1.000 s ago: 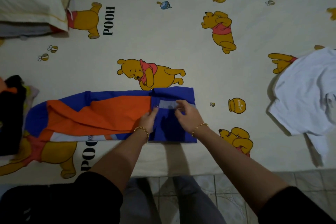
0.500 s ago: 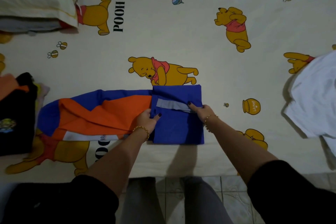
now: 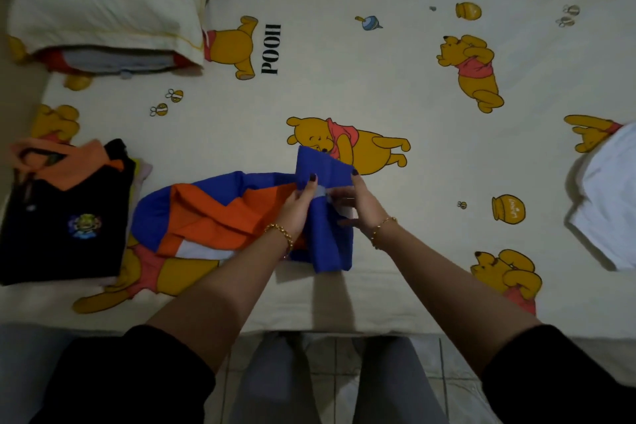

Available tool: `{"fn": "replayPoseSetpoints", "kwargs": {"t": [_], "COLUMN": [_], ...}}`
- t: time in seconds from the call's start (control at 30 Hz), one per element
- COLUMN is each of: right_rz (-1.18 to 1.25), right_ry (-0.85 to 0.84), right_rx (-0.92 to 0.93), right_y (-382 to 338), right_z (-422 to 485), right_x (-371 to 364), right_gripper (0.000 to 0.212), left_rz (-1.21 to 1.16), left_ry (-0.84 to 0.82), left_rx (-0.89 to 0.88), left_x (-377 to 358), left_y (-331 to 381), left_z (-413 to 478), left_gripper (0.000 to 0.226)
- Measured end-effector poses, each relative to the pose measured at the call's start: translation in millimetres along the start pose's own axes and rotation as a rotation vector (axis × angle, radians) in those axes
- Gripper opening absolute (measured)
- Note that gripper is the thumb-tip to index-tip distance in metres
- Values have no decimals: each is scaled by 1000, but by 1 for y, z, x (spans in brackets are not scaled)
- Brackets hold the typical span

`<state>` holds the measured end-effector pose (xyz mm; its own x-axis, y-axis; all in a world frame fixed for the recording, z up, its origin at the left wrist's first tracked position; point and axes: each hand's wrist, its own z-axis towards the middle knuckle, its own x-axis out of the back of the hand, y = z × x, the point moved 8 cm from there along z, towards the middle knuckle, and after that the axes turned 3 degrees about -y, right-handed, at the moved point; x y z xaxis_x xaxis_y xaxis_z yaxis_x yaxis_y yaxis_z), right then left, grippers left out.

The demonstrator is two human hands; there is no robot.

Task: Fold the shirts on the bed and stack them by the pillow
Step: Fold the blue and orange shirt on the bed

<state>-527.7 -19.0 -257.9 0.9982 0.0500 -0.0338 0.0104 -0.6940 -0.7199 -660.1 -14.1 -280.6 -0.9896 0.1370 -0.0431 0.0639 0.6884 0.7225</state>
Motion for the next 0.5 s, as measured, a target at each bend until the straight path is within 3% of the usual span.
{"fn": "replayPoseSetpoints", "kwargs": {"t": [0.1,0.17,0.3,0.43,0.5], "right_rz": [313,366,9,-162,-132], "right_ry": [86,180,301,251,178], "right_rx": [-67,-77,-48,-111,-184], "right_y": [7,14,22,31,40], "right_z": [6,10,31,49,56], "right_x": [-18,-21,-38,-76,-100], "right_gripper": [56,42,27,83,92], "left_rz": [-47,-55,-58,39,118], "left_ry": [140,193,289,385,414], "left_rx": [-34,-22,-7,16,24], "left_x": [44,77,158,228,257], "left_y": [3,3,-1,-7,-17], "left_z": [-2,-6,-4,-5,-3], "left_gripper": [26,20,12,18,26]}}
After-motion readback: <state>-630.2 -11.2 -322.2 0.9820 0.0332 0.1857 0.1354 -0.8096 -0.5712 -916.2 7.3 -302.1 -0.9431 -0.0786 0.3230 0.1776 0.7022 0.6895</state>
